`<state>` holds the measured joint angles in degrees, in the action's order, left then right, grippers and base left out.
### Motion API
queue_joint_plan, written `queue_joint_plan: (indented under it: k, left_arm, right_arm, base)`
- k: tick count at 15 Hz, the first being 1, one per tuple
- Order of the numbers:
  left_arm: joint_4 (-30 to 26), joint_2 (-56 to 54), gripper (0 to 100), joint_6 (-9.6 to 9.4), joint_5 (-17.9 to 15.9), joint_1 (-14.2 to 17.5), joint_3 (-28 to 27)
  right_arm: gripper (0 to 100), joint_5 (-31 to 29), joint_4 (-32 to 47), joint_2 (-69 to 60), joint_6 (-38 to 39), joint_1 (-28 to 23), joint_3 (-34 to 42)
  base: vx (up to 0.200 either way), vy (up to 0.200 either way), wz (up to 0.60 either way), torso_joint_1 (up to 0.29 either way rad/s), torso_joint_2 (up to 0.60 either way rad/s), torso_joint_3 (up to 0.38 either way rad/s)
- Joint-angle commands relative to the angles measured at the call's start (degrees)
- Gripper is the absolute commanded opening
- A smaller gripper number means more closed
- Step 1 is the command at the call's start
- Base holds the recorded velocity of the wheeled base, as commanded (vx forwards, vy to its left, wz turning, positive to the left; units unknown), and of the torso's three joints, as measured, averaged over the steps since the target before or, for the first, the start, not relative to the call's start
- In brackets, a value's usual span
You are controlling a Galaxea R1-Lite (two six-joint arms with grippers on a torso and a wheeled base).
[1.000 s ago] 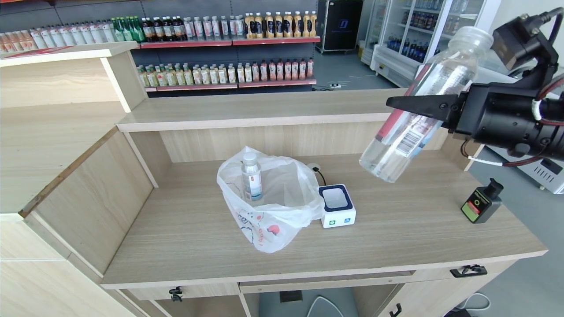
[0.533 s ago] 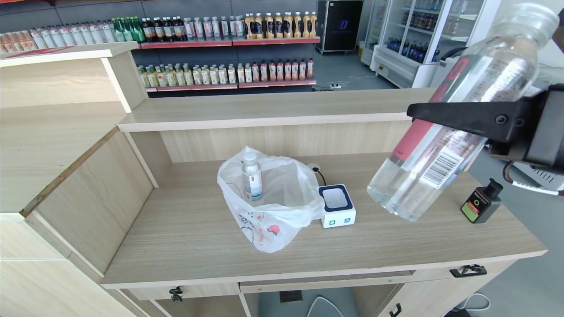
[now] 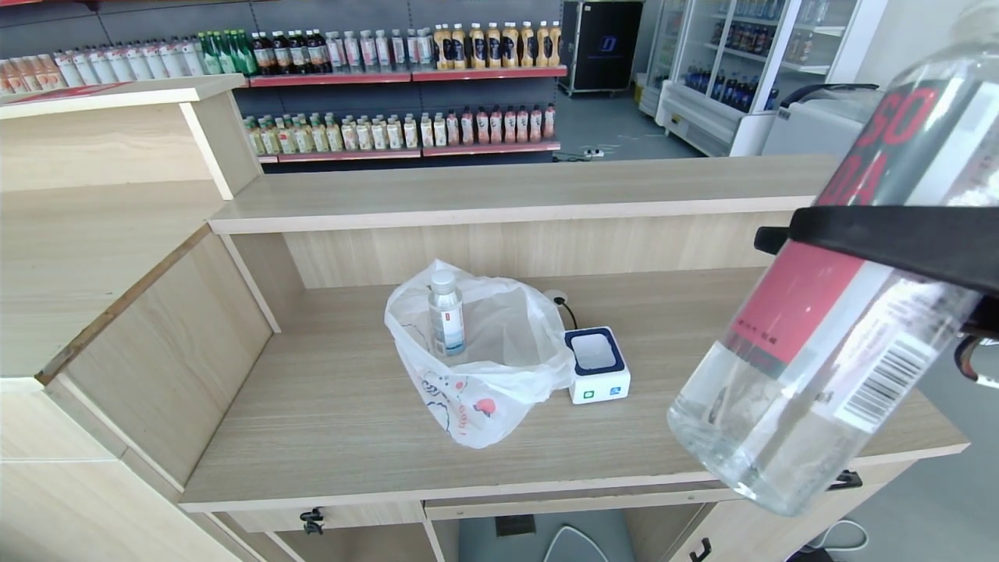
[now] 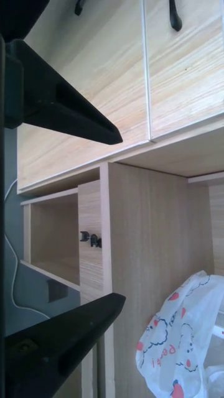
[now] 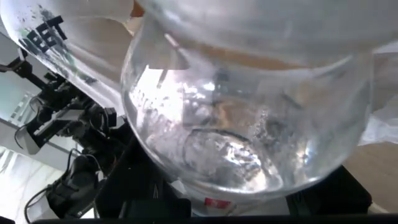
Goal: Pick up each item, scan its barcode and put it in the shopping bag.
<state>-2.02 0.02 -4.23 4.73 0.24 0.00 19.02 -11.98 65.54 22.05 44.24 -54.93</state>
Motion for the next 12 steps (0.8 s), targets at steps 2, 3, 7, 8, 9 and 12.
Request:
queue_joint_plan:
  k: [2, 3, 7, 8, 9, 12]
  left_arm:
    - [0.0, -0.02, 100, 0.01, 0.02, 0.02, 0.0]
    - [0.0, -0.02, 100, 0.01, 0.02, 0.02, 0.0]
    - [0.0, -0.02, 100, 0.01, 0.02, 0.02, 0.0]
    - [0.0, -0.02, 100, 0.01, 0.02, 0.02, 0.0]
    - [0.0, -0.02, 100, 0.01, 0.02, 0.02, 0.0]
    - [0.0, -0.02, 100, 0.01, 0.02, 0.02, 0.0]
  right_arm:
    - [0, -0.03, 0.03, -1.64, -0.08, 2.25, 0.44]
    - [0, -0.12, 0.03, -1.99, -0.08, 2.78, 0.88]
    - [0, -0.38, 0.03, -2.69, -0.26, 3.05, 1.76]
    - [0, -0.38, 0.03, -2.69, -0.26, 3.05, 1.76]
    - [0, -0.47, 0.03, -2.69, -0.61, 2.96, 1.76]
    - [0, -0.47, 0.03, -2.78, -1.22, 2.52, 1.67]
  base:
    - [0.0, 0.0, 0.0, 0.0, 0.0, 0.0]
    - [0.0, 0.0, 0.0, 0.0, 0.0, 0.0]
    - [0.0, 0.0, 0.0, 0.0, 0.0, 0.0]
    - [0.0, 0.0, 0.0, 0.0, 0.0, 0.0]
    - [0.0, 0.0, 0.0, 0.0, 0.0, 0.0]
    - [0.0, 0.0, 0.0, 0.0, 0.0, 0.0]
